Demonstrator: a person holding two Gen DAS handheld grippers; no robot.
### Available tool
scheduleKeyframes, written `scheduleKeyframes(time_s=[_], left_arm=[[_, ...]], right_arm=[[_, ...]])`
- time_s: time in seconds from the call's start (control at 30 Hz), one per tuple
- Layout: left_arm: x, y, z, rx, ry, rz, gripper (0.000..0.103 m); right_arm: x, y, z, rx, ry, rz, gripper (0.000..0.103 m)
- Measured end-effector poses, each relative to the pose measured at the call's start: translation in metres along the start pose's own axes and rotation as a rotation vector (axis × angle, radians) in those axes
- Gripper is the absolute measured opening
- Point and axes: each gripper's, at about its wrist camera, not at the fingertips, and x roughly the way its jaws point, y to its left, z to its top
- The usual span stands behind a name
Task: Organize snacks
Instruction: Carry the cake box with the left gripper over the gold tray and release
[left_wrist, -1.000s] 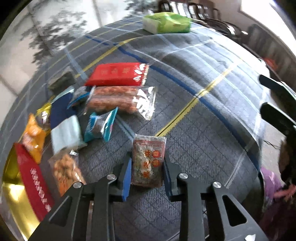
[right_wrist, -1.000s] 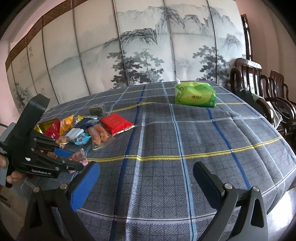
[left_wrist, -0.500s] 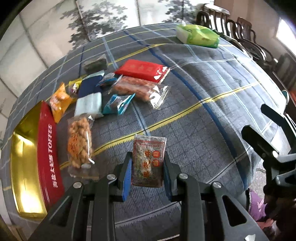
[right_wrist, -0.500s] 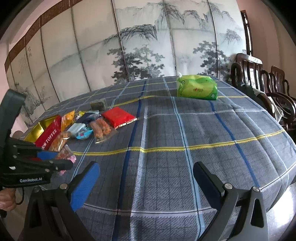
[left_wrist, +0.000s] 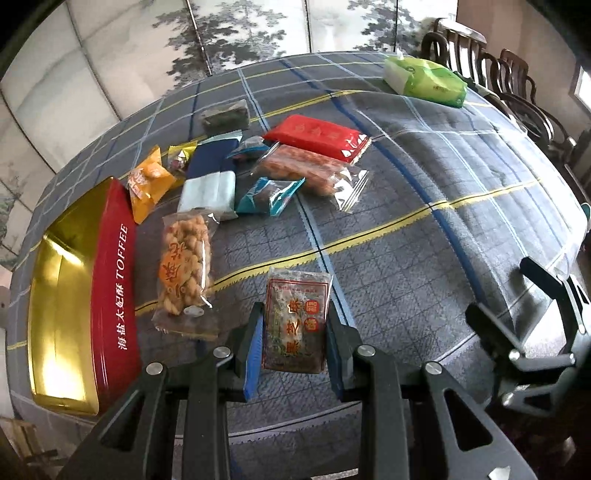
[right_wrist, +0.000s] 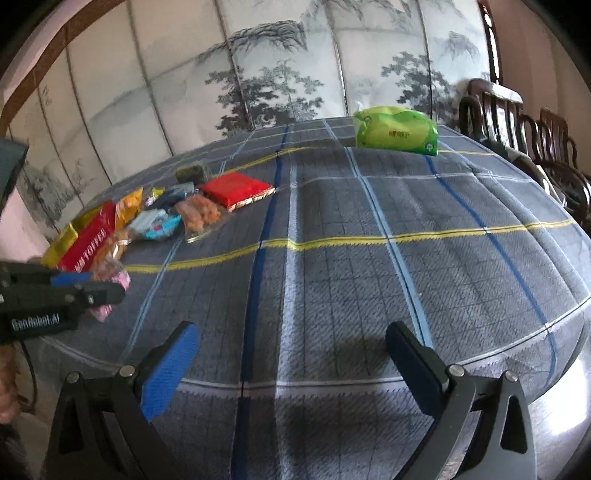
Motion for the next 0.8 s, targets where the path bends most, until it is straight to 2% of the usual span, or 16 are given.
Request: scheduleKeyframes(time_s=[0.3,0.43,0.8], left_arm=[[-0.002,0.002,-0.003,-0.011,-0.005,0.023,0.026],[-0.005,0.005,-0.003,-0.021,-0.011,0.024,0.026],[-0.017,0.023,-0.003,-0.062,-0.038,0.040,0.026]], right_arm=[[0.000,0.008,-0.006,-0.042,-0.003,-0.049,0.103],[0.006,0.019,-0.006,-0.091,0.020,-0.115,0.103],[0.005,0.018,-0.007,-0.086,0.018,-0.106,0.103]])
